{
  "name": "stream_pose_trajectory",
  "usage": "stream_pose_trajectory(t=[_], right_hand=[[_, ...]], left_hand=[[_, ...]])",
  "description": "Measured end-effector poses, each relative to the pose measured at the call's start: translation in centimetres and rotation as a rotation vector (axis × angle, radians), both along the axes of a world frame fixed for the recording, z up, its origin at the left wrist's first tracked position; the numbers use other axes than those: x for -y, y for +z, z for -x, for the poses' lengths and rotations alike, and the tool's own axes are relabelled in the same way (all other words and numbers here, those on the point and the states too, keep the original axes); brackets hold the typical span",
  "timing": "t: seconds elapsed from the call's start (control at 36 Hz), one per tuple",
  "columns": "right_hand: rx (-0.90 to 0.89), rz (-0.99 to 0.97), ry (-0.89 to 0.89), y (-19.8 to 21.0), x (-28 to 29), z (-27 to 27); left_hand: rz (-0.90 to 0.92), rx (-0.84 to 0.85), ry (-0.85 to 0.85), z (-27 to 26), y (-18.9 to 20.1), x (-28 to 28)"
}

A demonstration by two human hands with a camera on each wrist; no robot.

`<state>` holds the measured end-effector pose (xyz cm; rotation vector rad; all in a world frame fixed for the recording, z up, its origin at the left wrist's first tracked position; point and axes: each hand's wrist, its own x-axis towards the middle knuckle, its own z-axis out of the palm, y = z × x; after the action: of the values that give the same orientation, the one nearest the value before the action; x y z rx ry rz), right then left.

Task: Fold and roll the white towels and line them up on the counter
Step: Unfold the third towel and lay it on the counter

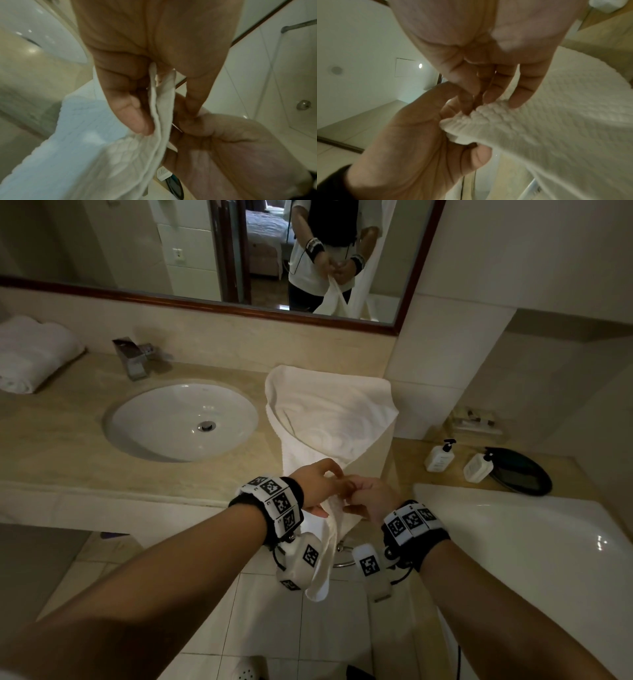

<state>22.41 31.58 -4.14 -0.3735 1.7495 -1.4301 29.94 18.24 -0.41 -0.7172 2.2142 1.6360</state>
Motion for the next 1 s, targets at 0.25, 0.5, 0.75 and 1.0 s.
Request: stream_pose_trajectory(t=[0.25,0.5,0.75,1.0], right_hand=[[-0.047,-0.005,-0.128,-1.9,-0.1,-0.5],[-0.574,-0.709,0.149,-3.7,-0.2,-0.7],[-0.924,-0.96,0.048,6.0,-4.4,7.6],[-1.155,-0.719,-0.191,15.1,-3.2,14.5]], left_hand=[[-0.118,-0.002,0.104,0.9,-0.3,0.6],[-0.058,-0.235,0.233,3.6,2.8,1.4],[0.05,-0.292,0.48,4.3,5.9,9.8],[0.437,-0.311,0.398,6.6,11.0,13.2]])
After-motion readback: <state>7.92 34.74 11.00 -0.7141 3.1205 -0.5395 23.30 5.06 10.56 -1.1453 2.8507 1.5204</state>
